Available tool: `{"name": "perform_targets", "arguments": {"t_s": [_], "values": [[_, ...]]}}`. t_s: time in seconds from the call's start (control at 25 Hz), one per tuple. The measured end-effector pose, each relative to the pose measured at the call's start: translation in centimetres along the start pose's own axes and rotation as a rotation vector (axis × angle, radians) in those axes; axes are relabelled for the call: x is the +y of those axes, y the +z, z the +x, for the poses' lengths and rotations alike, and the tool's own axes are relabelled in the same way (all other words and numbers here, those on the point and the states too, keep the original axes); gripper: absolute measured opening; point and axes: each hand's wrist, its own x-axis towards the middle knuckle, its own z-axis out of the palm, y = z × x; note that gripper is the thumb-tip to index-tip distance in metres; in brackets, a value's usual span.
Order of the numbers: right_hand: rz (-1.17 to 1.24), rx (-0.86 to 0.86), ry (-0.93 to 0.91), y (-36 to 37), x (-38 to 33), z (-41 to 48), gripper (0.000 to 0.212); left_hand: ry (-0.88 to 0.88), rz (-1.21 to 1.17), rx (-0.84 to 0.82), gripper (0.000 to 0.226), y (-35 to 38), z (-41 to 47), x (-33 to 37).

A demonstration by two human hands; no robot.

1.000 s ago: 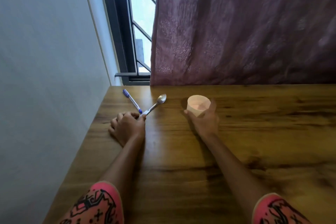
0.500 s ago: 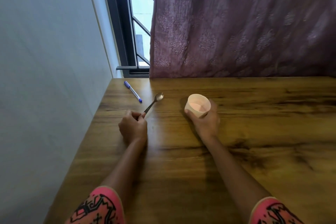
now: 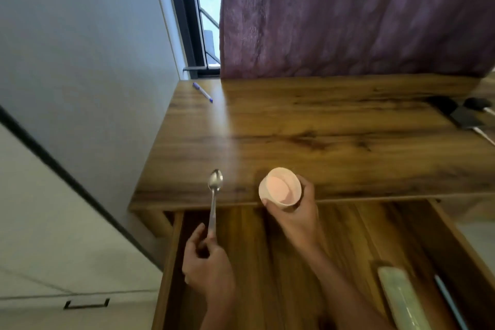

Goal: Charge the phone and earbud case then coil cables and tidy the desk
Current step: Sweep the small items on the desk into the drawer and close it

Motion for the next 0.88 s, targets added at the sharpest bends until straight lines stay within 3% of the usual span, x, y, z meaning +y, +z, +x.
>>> {"name": "perform_targets", "arguments": {"t_s": [0.28, 0.48, 0.72, 0.88], "values": [[-0.358, -0.091, 0.062, -5.0, 5.1, -17.0, 0.093, -0.166, 0.160, 0.020, 0.015, -10.5, -5.5, -7.2], [-0.491, -0.306, 0.049, -5.0, 6.6, -17.8, 0.088, -0.201, 0.220, -0.057, 0.019, -11.8, -5.1, -8.7], [-0.683, -0.440, 0.074, -4.4, 7.3, -17.4, 0.095, -0.255, 0.320, -0.123, 0.017, -11.7, -4.6, -9.5], [-0.730, -0.494, 0.091, -4.4, 7.5, -17.4, 0.095, -0.188, 0.532, -0.174, 0.022, -11.7, -4.6, -9.9]]}}
